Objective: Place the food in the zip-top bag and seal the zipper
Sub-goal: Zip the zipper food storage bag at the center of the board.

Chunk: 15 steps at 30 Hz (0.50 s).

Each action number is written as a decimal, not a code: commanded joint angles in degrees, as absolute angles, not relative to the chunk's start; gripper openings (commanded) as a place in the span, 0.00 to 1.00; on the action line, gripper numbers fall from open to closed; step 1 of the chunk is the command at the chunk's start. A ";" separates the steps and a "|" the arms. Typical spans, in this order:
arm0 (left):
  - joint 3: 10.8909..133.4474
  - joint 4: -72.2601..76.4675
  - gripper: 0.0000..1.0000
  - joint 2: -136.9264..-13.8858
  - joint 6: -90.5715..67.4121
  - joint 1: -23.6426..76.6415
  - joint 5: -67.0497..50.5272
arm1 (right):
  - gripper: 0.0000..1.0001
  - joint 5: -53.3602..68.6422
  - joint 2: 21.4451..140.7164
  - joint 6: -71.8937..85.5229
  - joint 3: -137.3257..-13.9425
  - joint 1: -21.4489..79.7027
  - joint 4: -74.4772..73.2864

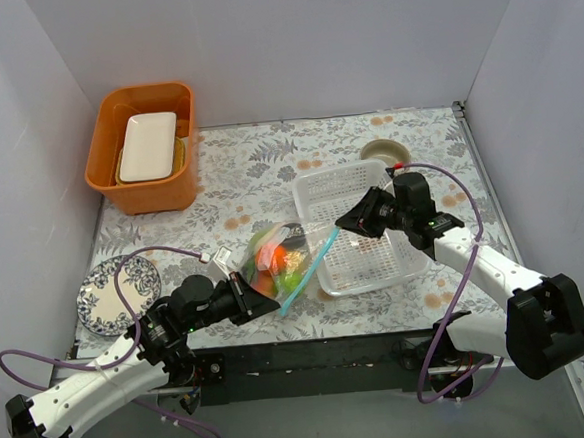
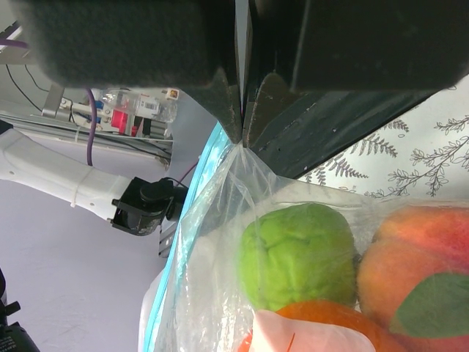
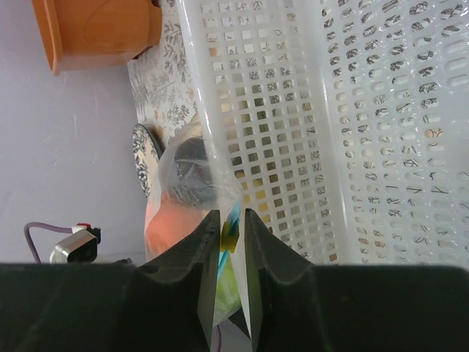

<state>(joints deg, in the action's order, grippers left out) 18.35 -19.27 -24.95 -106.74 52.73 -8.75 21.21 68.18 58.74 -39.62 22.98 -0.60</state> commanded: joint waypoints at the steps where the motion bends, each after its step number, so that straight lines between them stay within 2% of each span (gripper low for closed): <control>1: 18.54 -19.07 0.00 -24.87 -106.44 53.00 -8.26 | 0.29 22.50 67.15 57.48 -41.57 23.03 -2.64; 6: 18.55 -18.72 0.00 -25.31 -106.26 53.00 -8.35 | 0.29 22.50 66.71 57.39 -41.31 23.03 -3.08; 10: 18.81 -18.72 0.00 -25.66 -106.00 53.00 -8.44 | 0.19 22.32 66.01 58.01 -40.25 23.03 -1.85; 11: 18.90 -18.72 0.00 -25.66 -105.91 53.00 -8.52 | 0.13 22.24 66.01 58.01 -40.43 23.03 -1.67; 15: 18.72 -18.63 0.00 -25.58 -105.91 53.09 -8.53 | 0.09 21.71 65.92 57.66 -41.04 22.94 -1.49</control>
